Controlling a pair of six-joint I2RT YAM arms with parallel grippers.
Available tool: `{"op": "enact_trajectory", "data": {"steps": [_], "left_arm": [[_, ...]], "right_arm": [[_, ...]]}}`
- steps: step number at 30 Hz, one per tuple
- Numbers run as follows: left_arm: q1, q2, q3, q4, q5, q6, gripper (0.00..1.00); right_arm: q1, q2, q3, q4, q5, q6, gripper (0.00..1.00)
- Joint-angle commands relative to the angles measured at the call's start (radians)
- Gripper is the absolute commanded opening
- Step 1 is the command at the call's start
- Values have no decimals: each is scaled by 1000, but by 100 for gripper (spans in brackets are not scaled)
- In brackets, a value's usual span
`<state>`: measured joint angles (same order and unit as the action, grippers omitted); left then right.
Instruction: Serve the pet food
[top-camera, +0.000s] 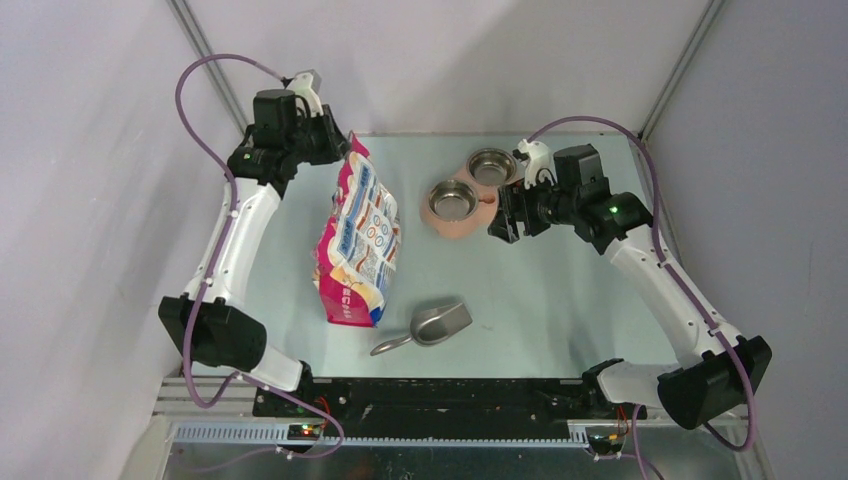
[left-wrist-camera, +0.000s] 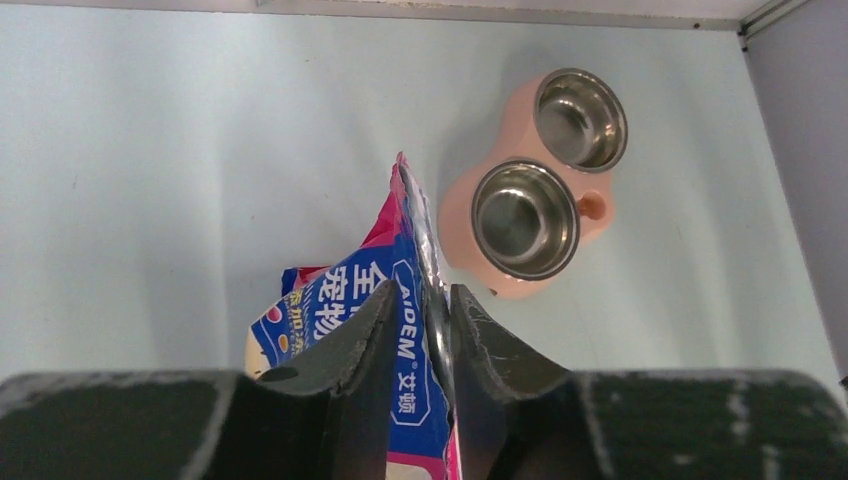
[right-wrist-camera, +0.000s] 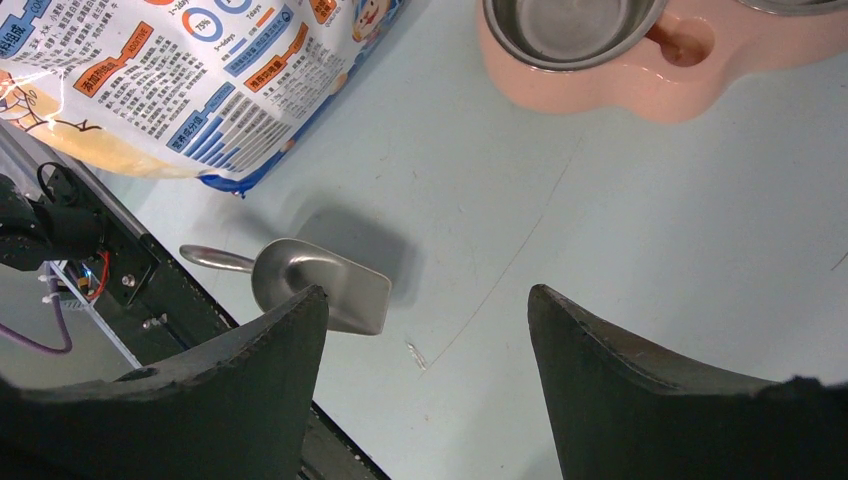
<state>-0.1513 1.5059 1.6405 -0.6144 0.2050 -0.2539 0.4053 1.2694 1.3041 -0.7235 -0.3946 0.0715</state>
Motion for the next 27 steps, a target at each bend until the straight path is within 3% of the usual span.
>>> {"op": "enact_trajectory", "data": {"steps": [1,3,6,18,27], "left_arm": [[-4,-70,-9,22,3,18,37],[-4,-84,-6,25,-26,16,48],[-4,-84,3,16,-63,21,50],[-4,-55,-15,7,-100,9,33],[-5,-48,-30,8,-68,18,34]], "right_arm": [[-7,-25,-14,30,-18,16,76],[-7,-26,-16,30,-20,17,76],[-8,-26,-18,30,-21,20,76],[-11,-31,-25,28,-21,15,76],[-13,-36,-25,30,-15,1,76]]}}
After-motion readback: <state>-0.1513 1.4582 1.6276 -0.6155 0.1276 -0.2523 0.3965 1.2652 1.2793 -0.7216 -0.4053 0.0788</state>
